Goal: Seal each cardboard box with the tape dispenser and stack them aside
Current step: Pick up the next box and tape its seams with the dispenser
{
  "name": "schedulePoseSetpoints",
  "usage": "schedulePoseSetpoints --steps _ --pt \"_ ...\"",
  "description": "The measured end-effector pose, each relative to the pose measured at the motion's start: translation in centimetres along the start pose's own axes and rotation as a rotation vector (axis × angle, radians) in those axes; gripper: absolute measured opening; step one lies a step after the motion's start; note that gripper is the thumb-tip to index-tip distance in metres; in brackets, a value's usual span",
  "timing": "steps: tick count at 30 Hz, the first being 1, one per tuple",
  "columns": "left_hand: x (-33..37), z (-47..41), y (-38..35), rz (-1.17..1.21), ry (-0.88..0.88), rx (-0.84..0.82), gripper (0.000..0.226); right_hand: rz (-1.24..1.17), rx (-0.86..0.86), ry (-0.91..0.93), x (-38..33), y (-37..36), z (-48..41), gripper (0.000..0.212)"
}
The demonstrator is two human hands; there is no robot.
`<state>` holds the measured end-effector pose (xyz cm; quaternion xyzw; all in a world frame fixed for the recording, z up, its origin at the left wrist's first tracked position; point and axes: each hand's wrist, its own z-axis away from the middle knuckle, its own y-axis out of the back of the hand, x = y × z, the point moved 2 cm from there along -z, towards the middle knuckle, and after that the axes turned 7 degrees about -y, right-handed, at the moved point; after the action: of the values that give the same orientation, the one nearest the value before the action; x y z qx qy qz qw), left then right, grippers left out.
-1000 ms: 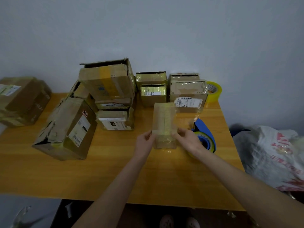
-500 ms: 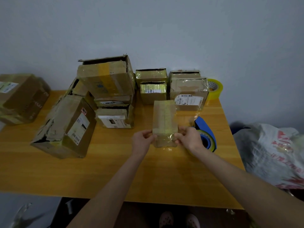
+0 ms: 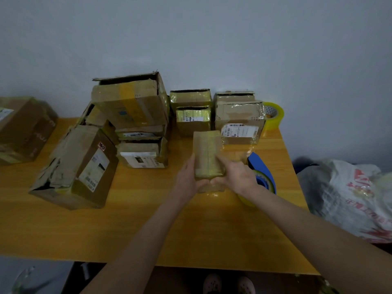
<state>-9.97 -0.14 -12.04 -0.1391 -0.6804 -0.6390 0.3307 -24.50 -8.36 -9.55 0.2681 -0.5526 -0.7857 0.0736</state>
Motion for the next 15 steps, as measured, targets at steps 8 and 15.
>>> schedulePoseSetpoints --steps 8,15 --pt "-0.7 0.4 -0.2 -0.008 -0.111 0.015 0.088 0.014 0.019 0.109 1.0 -1.3 -0.8 0.078" --pt "-1.2 0.0 0.7 0.004 -0.063 -0.082 0.091 -0.055 -0.182 0.129 1.7 0.2 -1.8 0.087"
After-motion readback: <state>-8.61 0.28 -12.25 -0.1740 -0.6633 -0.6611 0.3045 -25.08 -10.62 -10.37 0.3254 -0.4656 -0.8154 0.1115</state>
